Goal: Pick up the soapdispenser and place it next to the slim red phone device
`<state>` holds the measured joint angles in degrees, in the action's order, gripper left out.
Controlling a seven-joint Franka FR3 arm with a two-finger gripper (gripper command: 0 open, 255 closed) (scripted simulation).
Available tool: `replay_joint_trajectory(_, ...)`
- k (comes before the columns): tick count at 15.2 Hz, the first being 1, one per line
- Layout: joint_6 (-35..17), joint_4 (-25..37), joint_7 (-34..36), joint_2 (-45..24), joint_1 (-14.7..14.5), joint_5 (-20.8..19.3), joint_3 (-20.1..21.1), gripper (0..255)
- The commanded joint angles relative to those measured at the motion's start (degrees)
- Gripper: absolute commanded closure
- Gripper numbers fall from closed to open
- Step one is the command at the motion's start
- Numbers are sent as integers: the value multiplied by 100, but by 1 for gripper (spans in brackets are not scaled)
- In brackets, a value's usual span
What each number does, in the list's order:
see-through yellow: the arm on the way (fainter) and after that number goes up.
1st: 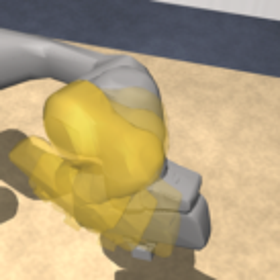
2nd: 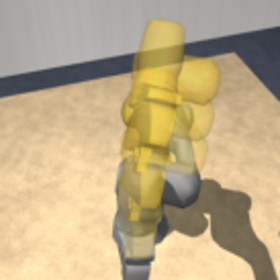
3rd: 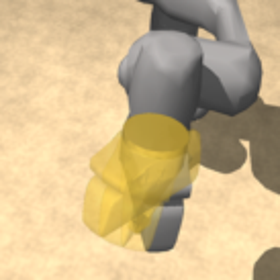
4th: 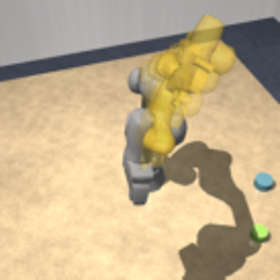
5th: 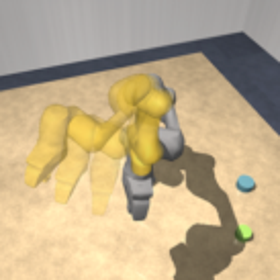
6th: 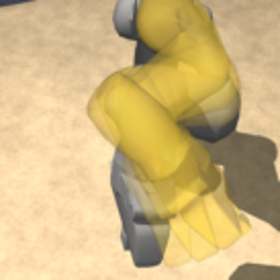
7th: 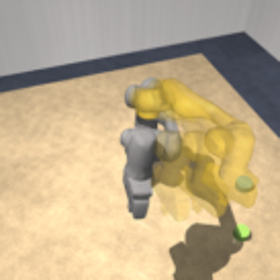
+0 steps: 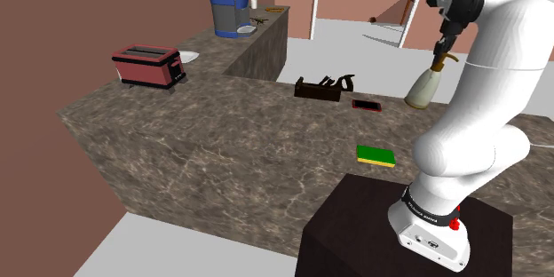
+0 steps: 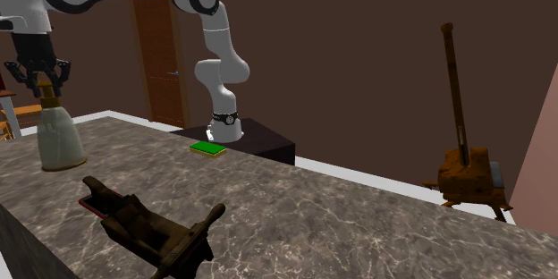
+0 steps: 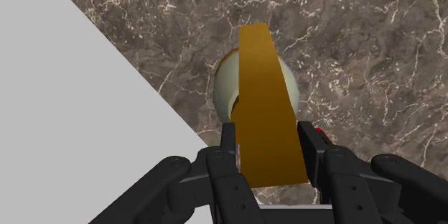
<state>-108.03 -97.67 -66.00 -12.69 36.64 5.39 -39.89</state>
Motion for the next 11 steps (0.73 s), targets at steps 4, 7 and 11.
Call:
replay_joint_trajectory(4,-355,-278,-44,-92,17,72,21,255)
replay_joint_trajectory(7,-567,-442,-69,-154,26,121,38,255)
replay_joint_trajectory(11,-691,-533,-87,-197,33,154,50,255)
